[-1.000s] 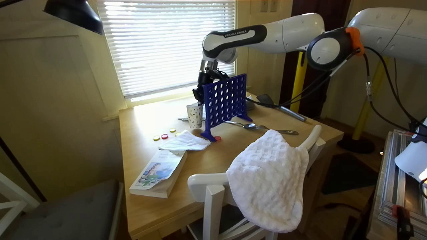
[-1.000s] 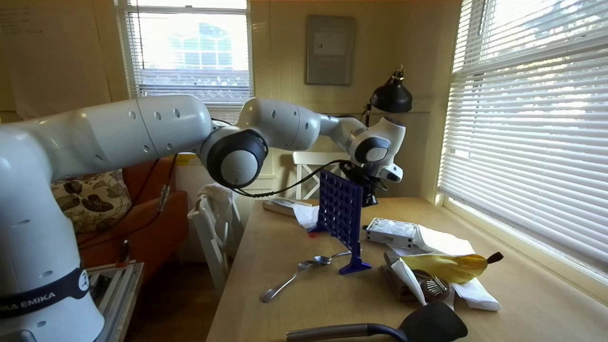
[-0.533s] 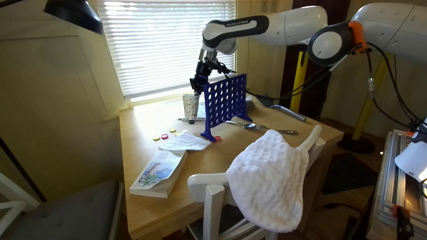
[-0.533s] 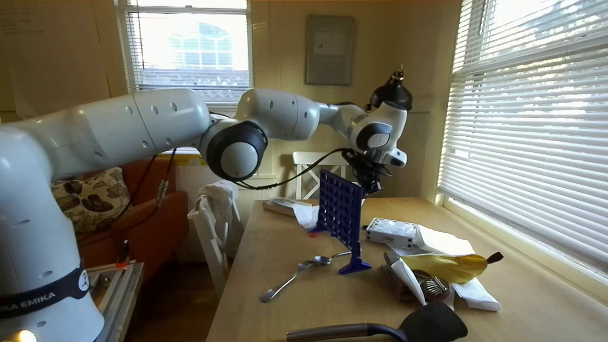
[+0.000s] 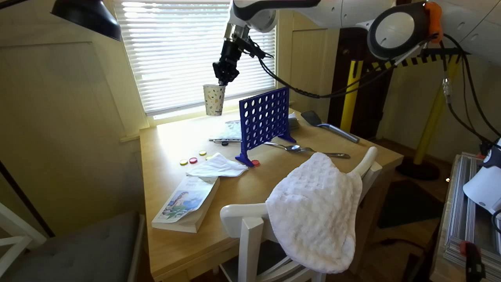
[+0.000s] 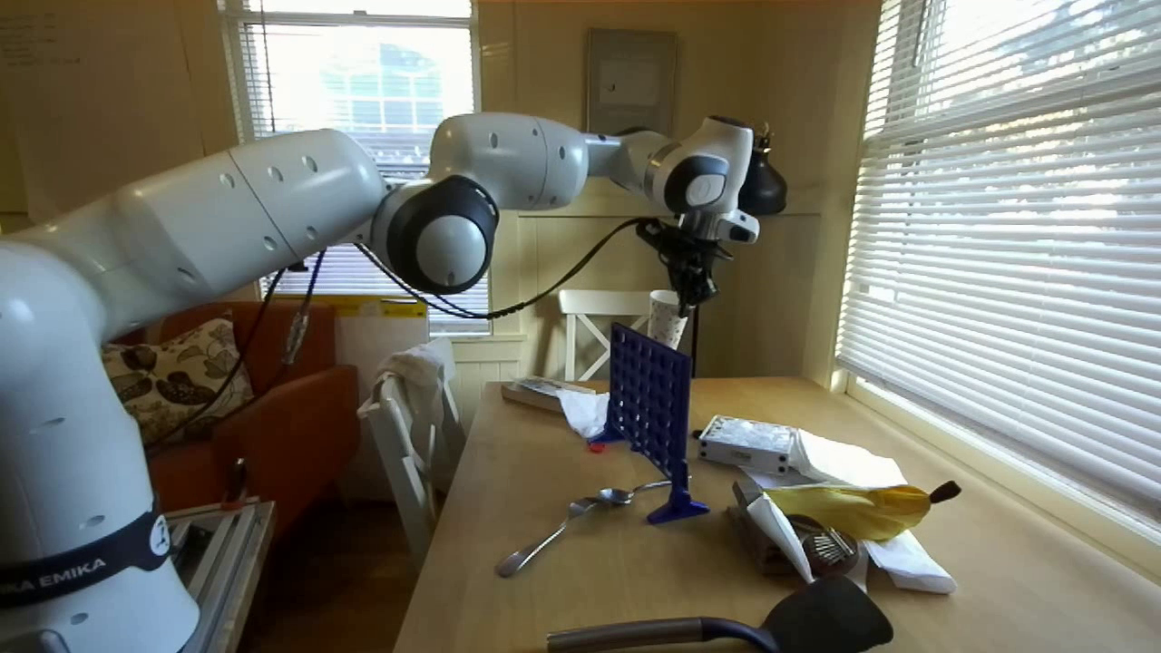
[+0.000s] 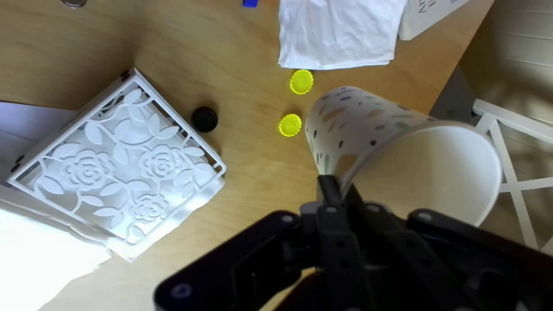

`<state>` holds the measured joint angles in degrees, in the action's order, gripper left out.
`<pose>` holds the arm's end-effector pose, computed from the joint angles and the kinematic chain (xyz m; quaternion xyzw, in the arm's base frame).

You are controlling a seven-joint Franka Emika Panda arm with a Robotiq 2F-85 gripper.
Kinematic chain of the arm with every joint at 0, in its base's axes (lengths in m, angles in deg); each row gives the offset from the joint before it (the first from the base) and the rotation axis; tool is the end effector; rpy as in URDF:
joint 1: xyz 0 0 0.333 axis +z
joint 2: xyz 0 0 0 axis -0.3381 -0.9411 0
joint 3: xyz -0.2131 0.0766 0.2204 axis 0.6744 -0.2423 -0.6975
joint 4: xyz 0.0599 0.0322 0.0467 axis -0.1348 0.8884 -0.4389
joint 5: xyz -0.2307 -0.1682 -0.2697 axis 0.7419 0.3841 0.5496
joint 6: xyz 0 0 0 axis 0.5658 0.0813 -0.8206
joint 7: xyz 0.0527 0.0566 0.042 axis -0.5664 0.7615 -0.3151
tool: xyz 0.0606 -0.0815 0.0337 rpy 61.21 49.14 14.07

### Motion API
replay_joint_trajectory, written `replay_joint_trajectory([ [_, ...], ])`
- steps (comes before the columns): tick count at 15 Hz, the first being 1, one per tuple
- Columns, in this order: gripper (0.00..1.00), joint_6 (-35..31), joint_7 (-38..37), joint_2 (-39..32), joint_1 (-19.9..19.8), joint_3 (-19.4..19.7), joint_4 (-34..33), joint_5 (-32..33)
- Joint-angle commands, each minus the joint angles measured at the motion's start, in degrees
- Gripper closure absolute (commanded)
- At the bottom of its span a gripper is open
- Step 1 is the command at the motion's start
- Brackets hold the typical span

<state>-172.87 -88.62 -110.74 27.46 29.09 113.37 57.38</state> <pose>0.7929 0.1699 0.3950 -0.9804 -0.0342 -0.0678 0.1817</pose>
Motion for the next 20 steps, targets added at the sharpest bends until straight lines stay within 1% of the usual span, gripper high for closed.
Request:
replay_joint_trajectory([
  [1,0.99,6.2,-5.8,5.8,4.1,2.6,1.8,3.7],
  [2,0.99,8.0,-7.1,7.1,5.5,3.1,1.8,4.5],
  [6,0.99,15.3,-11.5,11.1,10.6,2.7,2.3,4.9],
  [8,0.99,19.7,-16.0,12.7,12.8,2.4,3.0,4.3],
  [12,0.99,28.7,-28.8,14.1,15.6,1.4,4.2,1.7],
  [14,0.99,30.8,-34.5,14.0,16.6,0.9,4.0,0.8],
  [16,0.99,30.1,-40.3,13.5,17.3,0.7,3.5,0.6],
  [18,0.99,29.0,-47.7,12.8,18.0,0.8,2.2,0.2],
  [20,0.99,26.6,-51.7,12.3,18.4,0.6,1.1,0.3],
])
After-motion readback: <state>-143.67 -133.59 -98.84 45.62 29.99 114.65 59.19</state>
